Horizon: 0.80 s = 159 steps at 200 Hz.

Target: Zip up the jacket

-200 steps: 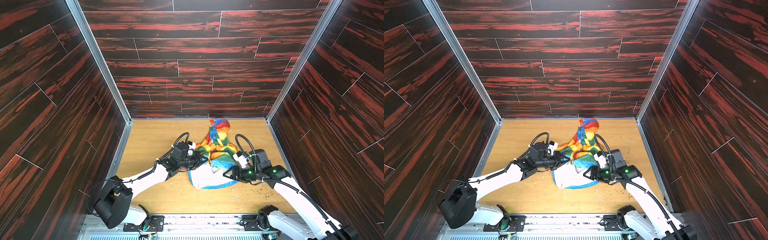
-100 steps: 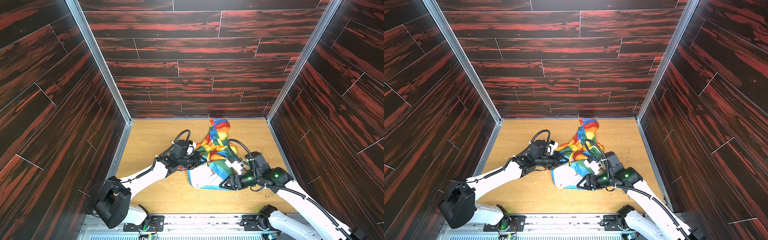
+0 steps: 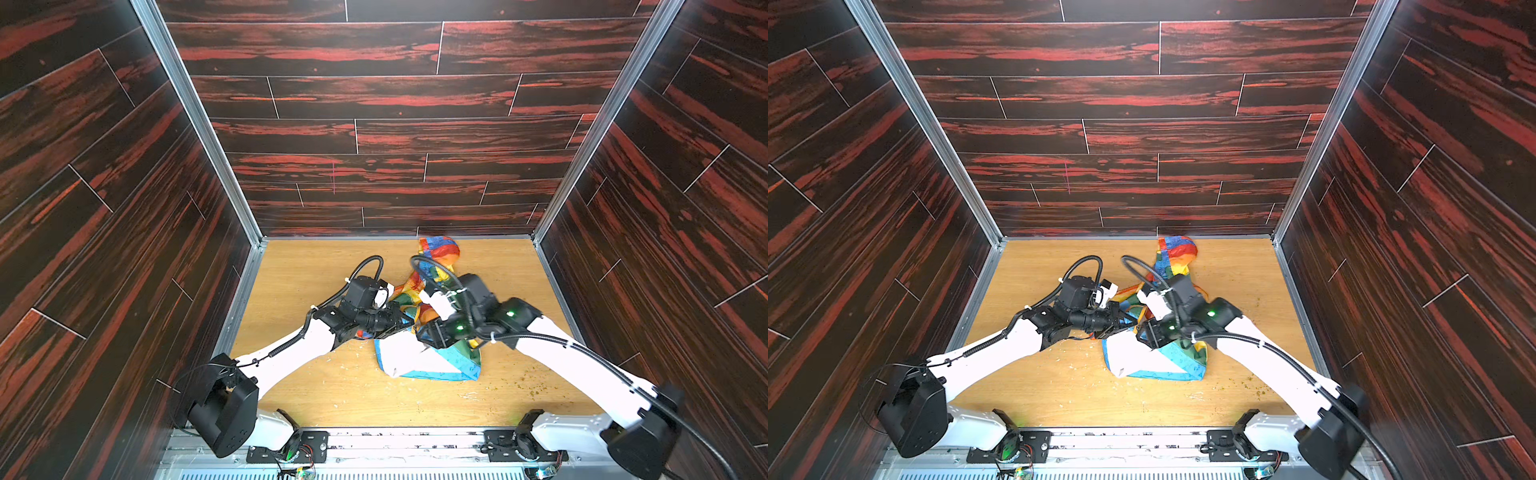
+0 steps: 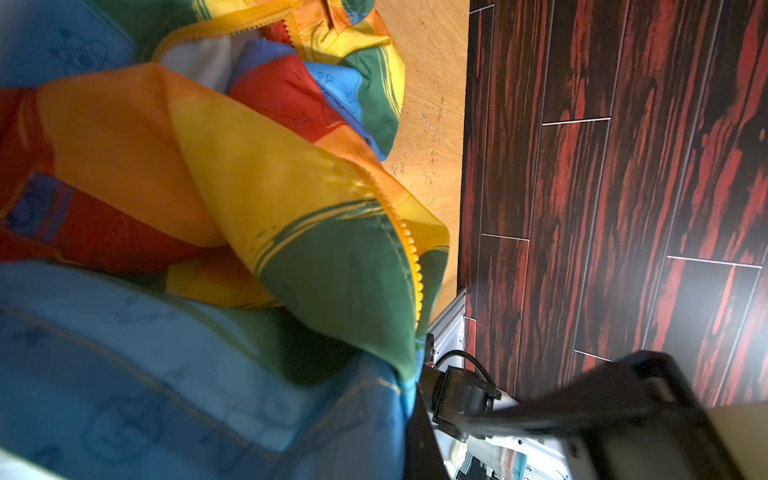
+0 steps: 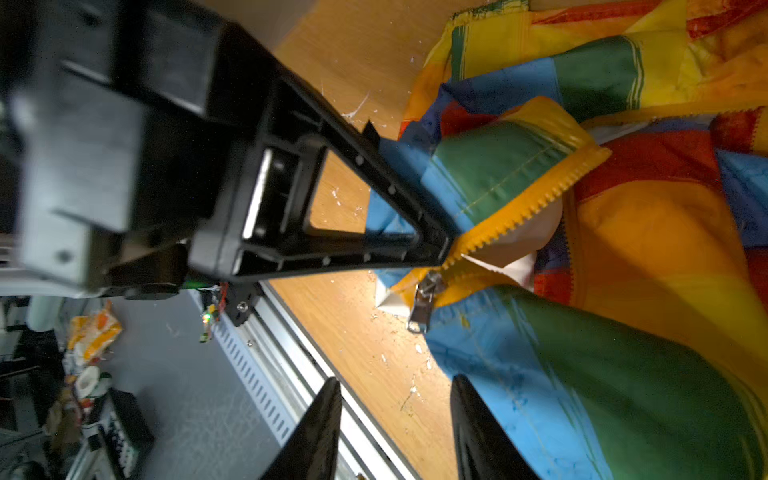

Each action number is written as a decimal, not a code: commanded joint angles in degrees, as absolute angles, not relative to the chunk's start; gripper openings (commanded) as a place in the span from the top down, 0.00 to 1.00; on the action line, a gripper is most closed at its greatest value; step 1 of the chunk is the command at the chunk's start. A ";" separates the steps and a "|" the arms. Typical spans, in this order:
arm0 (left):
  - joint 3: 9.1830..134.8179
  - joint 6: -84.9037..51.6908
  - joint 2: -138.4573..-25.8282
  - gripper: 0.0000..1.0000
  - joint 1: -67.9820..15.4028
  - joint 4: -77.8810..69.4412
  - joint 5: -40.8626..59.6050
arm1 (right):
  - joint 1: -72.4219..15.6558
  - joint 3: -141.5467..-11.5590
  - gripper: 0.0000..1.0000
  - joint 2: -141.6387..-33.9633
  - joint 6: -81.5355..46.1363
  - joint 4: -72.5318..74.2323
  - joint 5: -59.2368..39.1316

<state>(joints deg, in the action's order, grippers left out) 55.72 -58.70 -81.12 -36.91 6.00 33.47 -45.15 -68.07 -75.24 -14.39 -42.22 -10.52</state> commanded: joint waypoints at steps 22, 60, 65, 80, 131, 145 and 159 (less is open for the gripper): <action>57.68 -57.48 -78.66 1.00 -36.64 8.79 34.57 | -46.66 -72.22 0.52 -79.00 -9.63 -42.41 -4.31; 57.78 -57.44 -78.14 1.00 -36.65 8.96 34.68 | -46.81 -72.12 0.56 -79.98 -8.72 -42.54 -4.20; 57.83 -57.49 -78.13 1.00 -36.65 8.92 34.67 | -46.76 -71.99 0.58 -79.94 -8.64 -42.47 -4.37; 57.69 -57.45 -77.92 1.00 -36.61 8.90 34.56 | -46.76 -71.40 0.61 -79.55 -8.60 -42.28 -5.11; 57.92 -57.52 -77.83 1.00 -36.62 9.04 34.46 | -46.76 -69.85 0.68 -79.04 -8.85 -41.11 -8.20; 57.81 -57.54 -77.69 1.00 -36.64 9.05 34.36 | -46.80 -69.58 0.67 -78.93 -9.02 -40.88 -8.59; 57.70 -57.56 -77.47 1.00 -36.65 9.14 34.22 | -46.76 -69.27 0.67 -78.66 -9.07 -40.73 -9.19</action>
